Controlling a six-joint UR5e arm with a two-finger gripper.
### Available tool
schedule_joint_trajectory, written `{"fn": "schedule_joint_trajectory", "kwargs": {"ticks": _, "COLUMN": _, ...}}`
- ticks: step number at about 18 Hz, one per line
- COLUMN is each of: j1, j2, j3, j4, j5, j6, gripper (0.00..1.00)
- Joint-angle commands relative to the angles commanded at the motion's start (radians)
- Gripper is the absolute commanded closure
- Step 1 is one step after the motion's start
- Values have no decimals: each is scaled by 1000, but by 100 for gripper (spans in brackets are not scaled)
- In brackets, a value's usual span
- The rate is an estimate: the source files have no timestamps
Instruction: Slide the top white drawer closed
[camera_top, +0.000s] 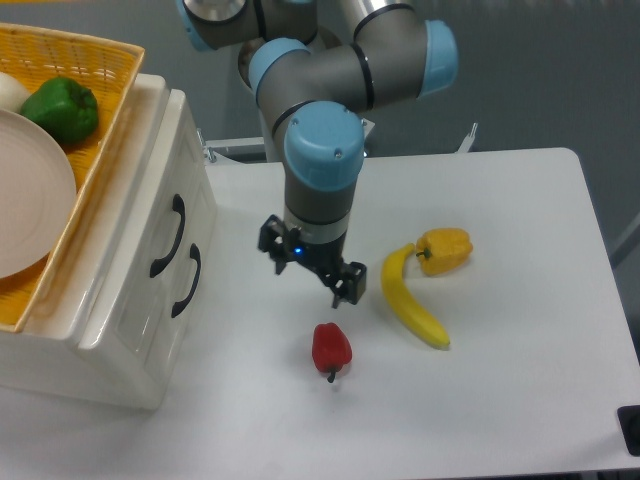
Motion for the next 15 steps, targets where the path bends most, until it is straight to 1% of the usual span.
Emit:
{"fn": "schedule_joint_trajectory", "kwargs": {"ticks": 3, "j1": 35, "j2": 0, "j3": 0, "j4": 2, "j5": 17, "j6": 55, "gripper": 0}}
{"fn": "schedule_joint_trajectory", "kwargs": {"ticks": 6, "j1": 83, "j2": 12, "j3": -2, "j4": -2, "j5": 87, "j6": 153, "gripper": 0}}
{"fn": "schedule_joint_trajectory", "kwargs": {"ticks": 9, "j1": 138, "j2": 18, "j3": -8, "j4": -11, "j5": 94, "j6": 259, "gripper": 0}}
{"fn": "schedule_joint_trajectory", "kwargs": {"ticks": 11, "j1": 170, "j2": 46, "j3": -17, "j4": -14, "j5": 94, "j6": 314, "gripper": 0}}
{"fn": "schedule_joint_trajectory", "kwargs": {"ticks": 13, "j1": 187, "j2": 52, "j3": -34, "j4": -14, "j5": 94, "j6": 362, "gripper": 0}}
{"fn": "schedule_joint_trajectory", "kwargs": {"ticks": 15, "j1": 199, "j2": 66, "j3": -43, "j4": -14, "j5": 92, "j6": 381, "gripper": 0}}
